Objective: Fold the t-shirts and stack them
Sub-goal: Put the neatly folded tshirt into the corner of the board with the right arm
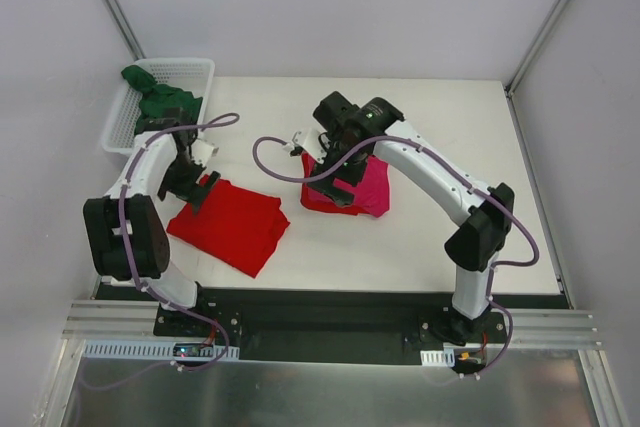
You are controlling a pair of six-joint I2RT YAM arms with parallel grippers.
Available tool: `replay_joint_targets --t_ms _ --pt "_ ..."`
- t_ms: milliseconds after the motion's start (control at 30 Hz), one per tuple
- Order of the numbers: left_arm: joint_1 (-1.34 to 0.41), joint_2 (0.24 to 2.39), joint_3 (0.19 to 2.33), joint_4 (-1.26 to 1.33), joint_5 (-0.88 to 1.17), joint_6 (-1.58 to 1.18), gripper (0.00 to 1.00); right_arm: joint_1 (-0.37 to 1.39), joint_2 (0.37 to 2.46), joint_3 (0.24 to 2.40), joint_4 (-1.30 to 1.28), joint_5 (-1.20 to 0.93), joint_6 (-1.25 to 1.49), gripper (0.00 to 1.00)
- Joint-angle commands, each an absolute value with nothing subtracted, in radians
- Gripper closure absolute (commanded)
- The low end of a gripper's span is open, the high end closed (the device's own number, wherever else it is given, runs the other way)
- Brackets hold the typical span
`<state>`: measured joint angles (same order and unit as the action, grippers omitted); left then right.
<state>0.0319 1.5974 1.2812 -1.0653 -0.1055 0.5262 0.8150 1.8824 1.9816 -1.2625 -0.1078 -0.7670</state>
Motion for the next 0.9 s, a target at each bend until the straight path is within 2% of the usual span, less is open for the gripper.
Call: replay_joint_targets --t_ms 0,100,267,367,467,533,867 --pt "0.124 1.513 1.249 -1.009 -0.002 0.482 0.01 0.836 1.868 1.967 -1.255 -0.114 -0.598 0.04" --pt "0.185 1.488 1.217 -0.993 0.095 0.518 0.01 0.862 1.864 1.994 -1.25 -0.072 -0.548 0.04" --pt "0.265 1.511 1.138 -0.934 0.208 0.639 0.01 0.858 1.908 2.098 -1.319 -0.136 -0.518 0.04" --pt "0.268 1.514 1.074 -0.855 0.206 0.698 0.01 0.844 1.956 2.171 -1.381 -0.072 -0.538 0.04" --pt "0.27 1.499 1.049 -0.839 0.264 0.692 0.01 0.821 1.948 2.117 -1.332 -0.023 -0.548 0.04" --pt "0.27 1.48 1.028 -0.836 0.298 0.681 0.01 0.807 1.911 2.014 -1.209 -0.008 -0.549 0.04" --pt "0.27 1.413 0.913 -0.758 0.342 0.696 0.01 0.69 2.075 2.045 -1.163 0.093 -0.682 0.04"
